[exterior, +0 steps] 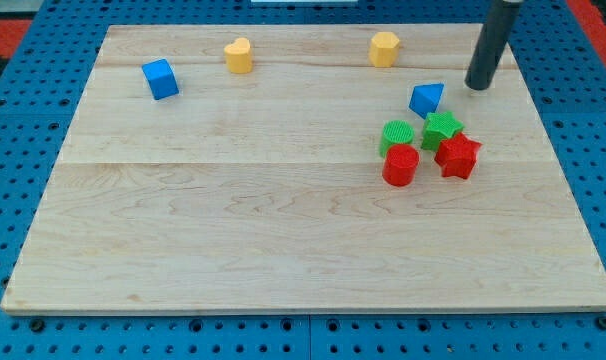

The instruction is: Move the blue triangle to the centre of the board

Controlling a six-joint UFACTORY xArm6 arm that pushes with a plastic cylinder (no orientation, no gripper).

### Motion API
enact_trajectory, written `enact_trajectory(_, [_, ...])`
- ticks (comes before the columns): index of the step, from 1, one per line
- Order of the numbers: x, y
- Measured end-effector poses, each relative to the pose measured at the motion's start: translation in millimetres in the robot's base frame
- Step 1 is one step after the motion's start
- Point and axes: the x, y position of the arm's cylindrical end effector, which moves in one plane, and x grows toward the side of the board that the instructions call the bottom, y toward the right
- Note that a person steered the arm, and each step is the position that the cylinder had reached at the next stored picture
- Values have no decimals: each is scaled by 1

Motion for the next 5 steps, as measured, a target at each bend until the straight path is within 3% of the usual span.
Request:
enact_trajectory(1, [18, -56])
enact_trajectory(2, [21, -149])
enact_trajectory(3, [11, -202])
enact_trajectory(5, [-19, -240])
